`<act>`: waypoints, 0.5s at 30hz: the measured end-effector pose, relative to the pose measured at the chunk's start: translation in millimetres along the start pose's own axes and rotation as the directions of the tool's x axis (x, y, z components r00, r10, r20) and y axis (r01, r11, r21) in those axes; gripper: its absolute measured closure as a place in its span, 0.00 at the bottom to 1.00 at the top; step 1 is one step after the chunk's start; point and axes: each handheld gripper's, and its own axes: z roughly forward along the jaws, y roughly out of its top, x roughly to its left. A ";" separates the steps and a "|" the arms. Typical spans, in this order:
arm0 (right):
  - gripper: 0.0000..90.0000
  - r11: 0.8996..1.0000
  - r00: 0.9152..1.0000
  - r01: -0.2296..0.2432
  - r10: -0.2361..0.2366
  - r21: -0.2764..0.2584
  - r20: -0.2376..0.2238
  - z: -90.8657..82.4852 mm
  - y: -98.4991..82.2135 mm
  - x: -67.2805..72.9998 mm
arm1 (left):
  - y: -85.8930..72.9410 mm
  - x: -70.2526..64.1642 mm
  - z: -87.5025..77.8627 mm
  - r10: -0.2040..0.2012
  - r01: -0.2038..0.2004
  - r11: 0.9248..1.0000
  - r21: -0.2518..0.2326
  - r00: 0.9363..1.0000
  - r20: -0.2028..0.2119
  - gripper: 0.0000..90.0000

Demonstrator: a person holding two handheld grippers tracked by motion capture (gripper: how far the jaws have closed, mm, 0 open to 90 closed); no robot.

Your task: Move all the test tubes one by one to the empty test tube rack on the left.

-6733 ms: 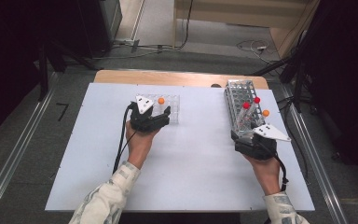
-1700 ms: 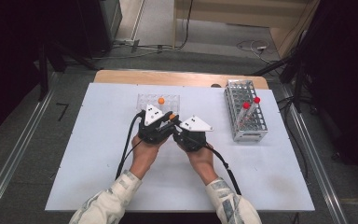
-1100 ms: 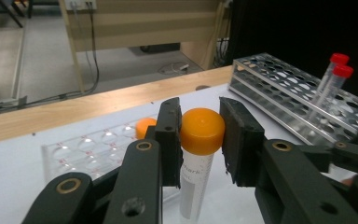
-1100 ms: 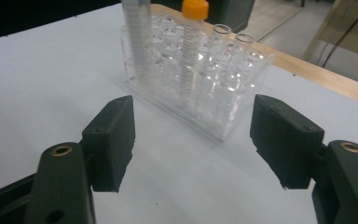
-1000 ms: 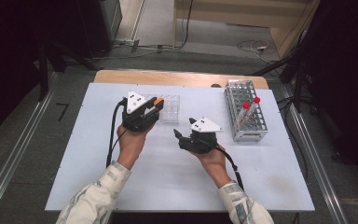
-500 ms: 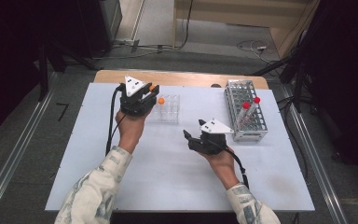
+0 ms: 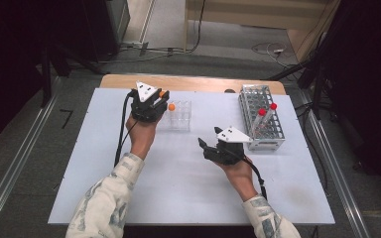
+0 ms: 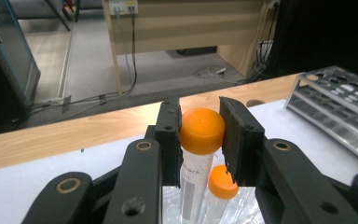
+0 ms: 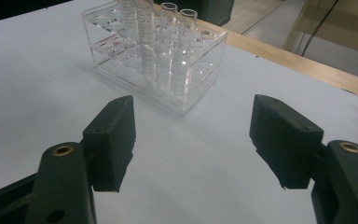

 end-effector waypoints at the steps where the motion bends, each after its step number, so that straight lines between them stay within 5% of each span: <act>1: 0.33 1.000 1.000 -0.002 0.002 0.001 0.001 -0.1 -0.1 0.1 | -1.9 0.0 0.9 0.000 0.000 1.000 0.003 1.000 -0.001 0.78; 15: 0.33 1.000 1.000 0.003 -0.003 -0.001 0.003 -0.6 -0.3 0.1 | -29.4 1.1 13.7 -0.017 0.018 0.999 0.039 1.000 -0.021 0.75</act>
